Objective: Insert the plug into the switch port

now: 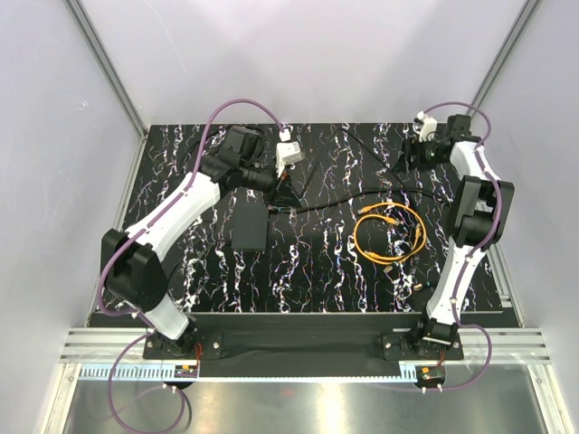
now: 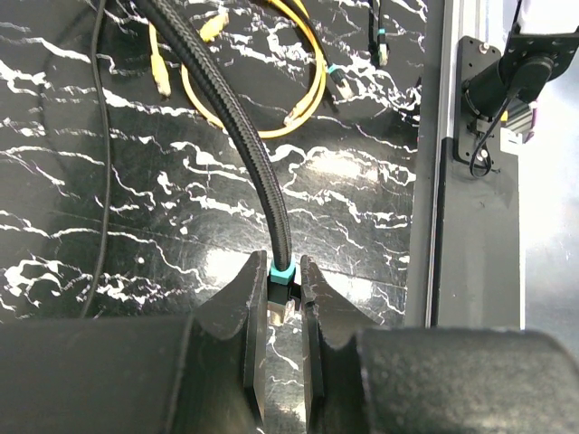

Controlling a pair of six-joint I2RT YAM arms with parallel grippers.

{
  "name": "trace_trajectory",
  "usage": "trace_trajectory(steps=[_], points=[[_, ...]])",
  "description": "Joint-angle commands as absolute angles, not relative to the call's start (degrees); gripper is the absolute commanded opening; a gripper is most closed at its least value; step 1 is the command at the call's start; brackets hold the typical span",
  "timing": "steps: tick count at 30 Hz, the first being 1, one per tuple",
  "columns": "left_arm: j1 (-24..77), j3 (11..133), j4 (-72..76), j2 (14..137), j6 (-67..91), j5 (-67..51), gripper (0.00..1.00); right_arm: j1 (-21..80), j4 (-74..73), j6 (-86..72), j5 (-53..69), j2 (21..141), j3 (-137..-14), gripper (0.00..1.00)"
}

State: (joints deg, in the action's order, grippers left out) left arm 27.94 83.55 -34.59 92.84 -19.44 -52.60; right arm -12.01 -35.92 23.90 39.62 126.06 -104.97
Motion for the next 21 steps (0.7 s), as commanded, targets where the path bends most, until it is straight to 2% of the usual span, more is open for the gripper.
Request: trace_trajectory(steps=[1,7,9,10,12,13,15,21], points=[[27.69,87.18,-32.43,92.55,-19.42,-55.2,0.0,-10.64,-39.37,30.41,38.06,127.35,-106.79,0.83],[27.6,87.8,-32.78,92.55,-19.42,-55.55,0.0,-9.05,-38.85,31.9,34.81,129.2,-107.05,0.65],[27.69,87.8,-32.87,92.46,-19.34,-55.55,0.0,-9.05,-39.46,32.17,33.49,130.42,-108.8,0.62],[27.69,87.8,-33.05,92.29,-19.34,-55.81,0.0,-9.05,-39.9,32.25,33.23,131.21,-109.33,0.5],[27.69,87.98,-33.22,92.02,-19.25,-55.72,0.0,-9.05,-40.43,32.87,32.26,131.48,-110.56,0.34],[27.6,87.98,-33.4,91.67,-19.42,-55.72,0.0,-9.05,-41.04,33.13,32.08,130.79,-110.83,0.18],[27.69,87.8,-33.84,91.23,-19.69,-55.55,0.0,-9.05,-41.04,33.48,31.03,129.38,-110.66,0.01],[27.69,85.96,-34.45,89.21,-20.48,-54.41,0.0,-9.49,-33.85,35.94,25.15,117.96,-106.62,0.0]])
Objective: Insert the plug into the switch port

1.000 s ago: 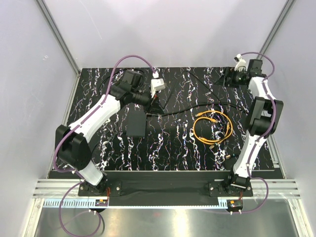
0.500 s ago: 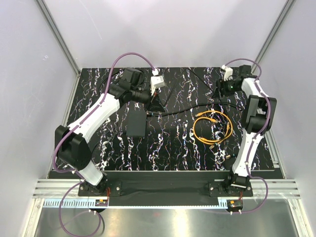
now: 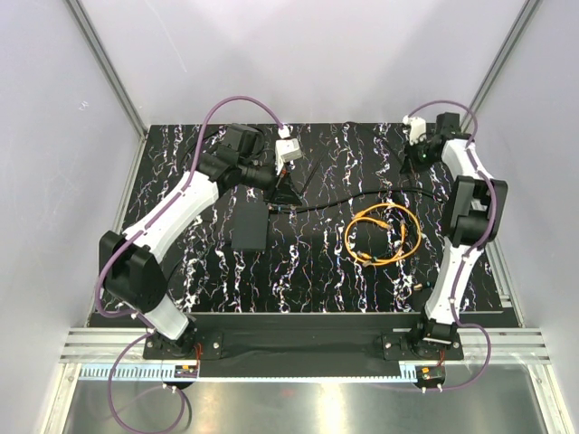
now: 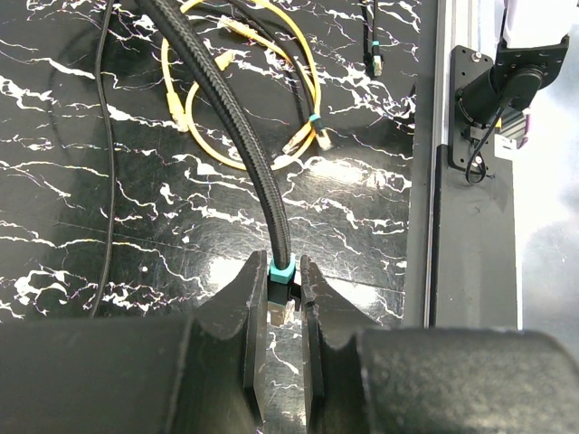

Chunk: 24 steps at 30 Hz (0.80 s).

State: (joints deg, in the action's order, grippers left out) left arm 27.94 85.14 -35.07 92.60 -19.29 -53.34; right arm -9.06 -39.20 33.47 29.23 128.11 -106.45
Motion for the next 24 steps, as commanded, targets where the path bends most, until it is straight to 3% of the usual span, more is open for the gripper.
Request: trace_trajectory(steps=[1,7,19,24], points=[[27.69,85.7,-34.54,89.03,-20.83,-54.32,0.0,-9.49,-32.88,36.38,24.18,115.95,-106.7,0.0],[27.42,85.08,-34.81,87.89,-21.53,-52.91,0.0,-9.41,-29.45,42.01,17.94,110.58,-109.52,0.0],[26.98,85.17,-34.72,87.45,-21.36,-52.82,0.0,-5.02,-15.11,55.18,17.22,92.91,-95.54,0.0],[26.89,85.08,-35.07,87.19,-21.53,-52.65,0.0,-2.9,-11.44,72.48,15.83,87.72,-87.38,0.0]])
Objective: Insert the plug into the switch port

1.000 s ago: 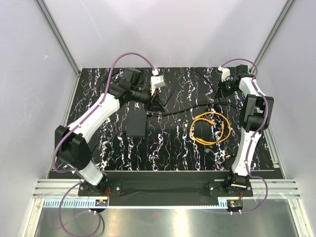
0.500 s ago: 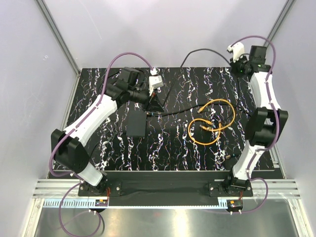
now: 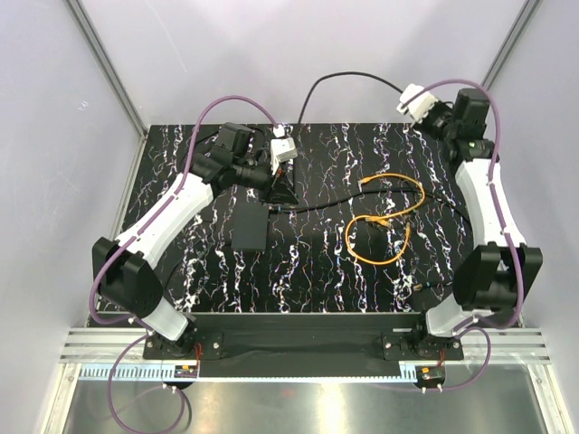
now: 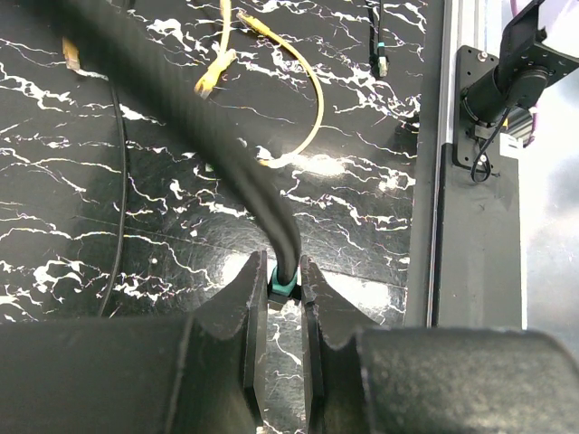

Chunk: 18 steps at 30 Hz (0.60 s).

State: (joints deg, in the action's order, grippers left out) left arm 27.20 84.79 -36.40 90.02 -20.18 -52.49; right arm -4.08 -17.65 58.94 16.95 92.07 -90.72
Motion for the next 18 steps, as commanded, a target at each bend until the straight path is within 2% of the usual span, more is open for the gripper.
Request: trace_trajectory(steps=[1,5,12,18], points=[[26.89,85.08,-35.16,87.1,-21.53,-52.56,0.0,-2.9,-10.12,75.03,15.56,87.28,-85.97,0.0],[26.72,84.81,-35.59,87.1,-22.58,-52.56,0.0,-2.99,2.52,84.19,12.22,87.97,-81.65,0.0],[26.19,83.85,-35.69,88.42,-25.31,-51.16,0.0,-3.87,19.74,79.72,11.07,102.01,-95.0,0.0],[25.4,83.15,-36.03,90.35,-27.15,-50.1,0.0,-4.65,33.19,78.48,12.48,111.43,-94.85,0.0]])
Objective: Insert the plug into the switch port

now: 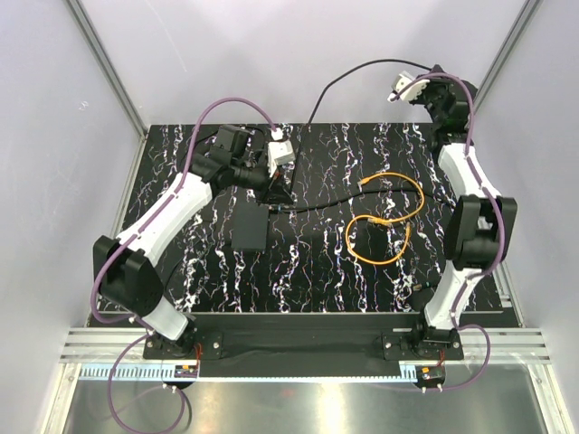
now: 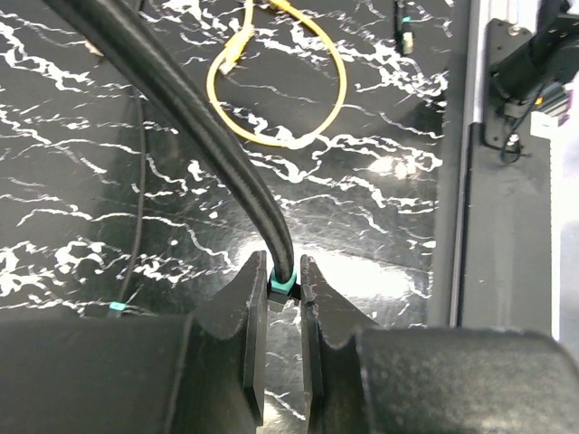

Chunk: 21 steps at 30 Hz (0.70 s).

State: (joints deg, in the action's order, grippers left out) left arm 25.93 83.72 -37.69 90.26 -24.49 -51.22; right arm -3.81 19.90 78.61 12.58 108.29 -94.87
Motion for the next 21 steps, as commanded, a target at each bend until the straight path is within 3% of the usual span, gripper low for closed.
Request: trace_trajectory(steps=[1,4,8,12,15,21], points=[[25.14,82.88,-36.3,90.7,-28.12,-49.75,0.0,-5.01,35.48,79.1,13.26,112.14,-93.09,0.0],[24.53,83.58,-39.28,92.63,-30.57,-49.31,0.0,-6.5,44.18,83.75,16.34,115.13,-84.22,0.01],[23.91,85.6,-46.99,95.7,-34.01,-49.4,0.0,-8.35,42.38,88.76,18.01,115.14,-71.93,0.18],[23.73,86.75,-52.02,98.52,-36.74,-49.05,0.0,-9.75,31.59,87.98,19.07,108.92,-65.23,0.5],[23.73,88.5,-54.4,101.15,-35.95,-48.78,0.0,-10.72,23.59,87.71,20.13,105.22,-62.14,0.95],[23.91,95.69,-57.3,107.92,-30.24,-50.0,0.0,-11.25,-3.61,84.99,21.09,99.86,-66.96,1.0]])
